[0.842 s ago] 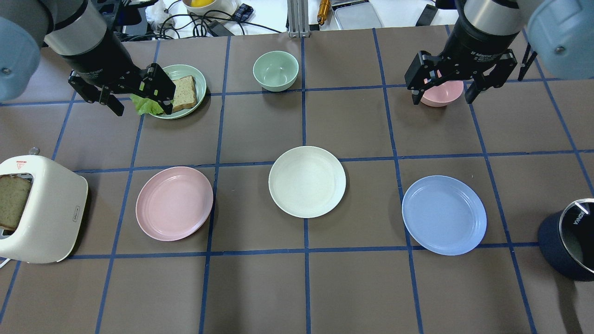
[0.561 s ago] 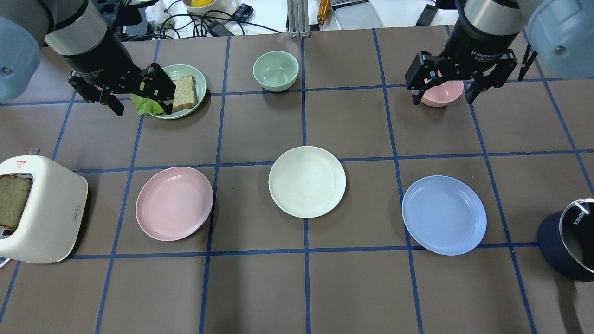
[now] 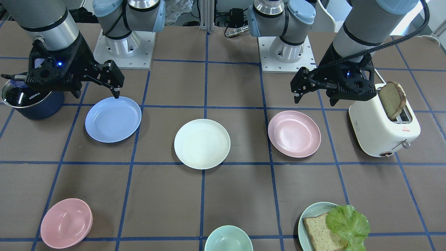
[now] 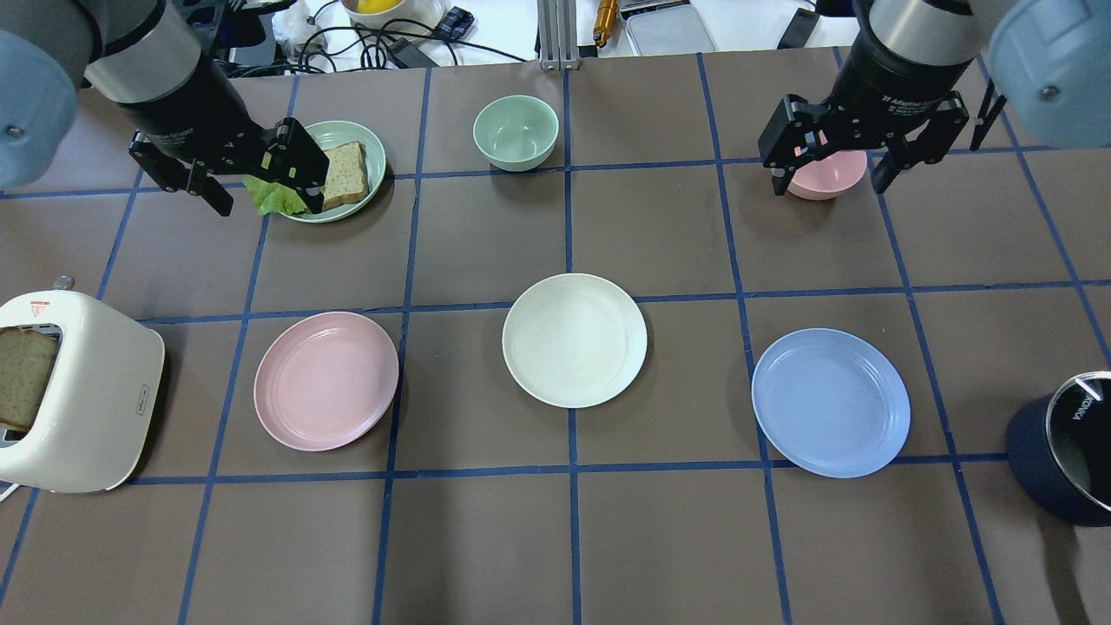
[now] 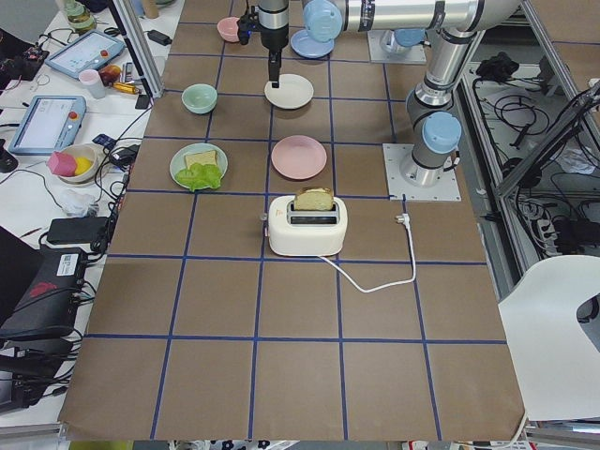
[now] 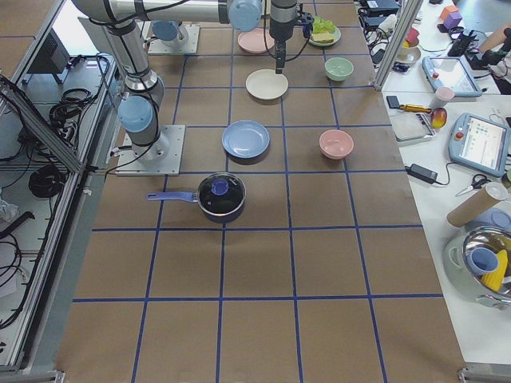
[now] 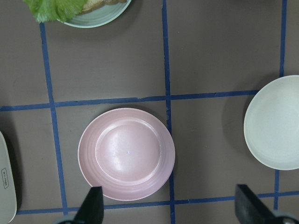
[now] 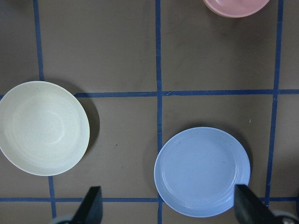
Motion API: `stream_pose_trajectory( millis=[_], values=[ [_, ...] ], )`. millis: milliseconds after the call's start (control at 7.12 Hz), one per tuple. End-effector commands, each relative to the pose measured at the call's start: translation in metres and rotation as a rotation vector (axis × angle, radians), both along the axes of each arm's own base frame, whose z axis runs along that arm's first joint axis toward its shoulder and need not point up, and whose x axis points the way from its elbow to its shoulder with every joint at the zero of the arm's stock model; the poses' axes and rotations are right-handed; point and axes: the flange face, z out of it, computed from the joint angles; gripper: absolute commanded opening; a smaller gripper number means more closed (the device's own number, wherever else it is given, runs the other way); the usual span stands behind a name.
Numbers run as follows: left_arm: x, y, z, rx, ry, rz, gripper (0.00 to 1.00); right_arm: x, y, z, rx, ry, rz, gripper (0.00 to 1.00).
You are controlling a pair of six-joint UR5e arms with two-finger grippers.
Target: Stack three plates with pink and blue
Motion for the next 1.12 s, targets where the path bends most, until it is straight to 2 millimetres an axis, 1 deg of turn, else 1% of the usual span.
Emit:
stream_pose_trajectory(
  millis=[0,281,561,842,982],
  values=[
    [-0.001,0.003,-0.001,0.002,0.000,-0.003,1.00,-0.001,0.000,-0.001,0.002,0.000,-0.001,1.00],
    [0.000,0.002,-0.002,0.002,0.000,-0.011,1.00,-0.002,0.000,-0.001,0.004,-0.002,-0.004,1.00],
    [0.001,-0.001,-0.008,0.013,0.001,-0.012,1.00,-0.003,0.000,-0.003,0.005,-0.002,-0.007,1.00],
    [0.002,-0.015,-0.025,0.005,0.005,-0.011,1.00,-0.003,-0.001,-0.003,0.001,-0.002,-0.007,1.00],
    [0.002,-0.016,-0.052,0.042,0.013,-0.008,1.00,-0.003,0.000,-0.004,0.005,-0.002,-0.008,1.00]
  ],
)
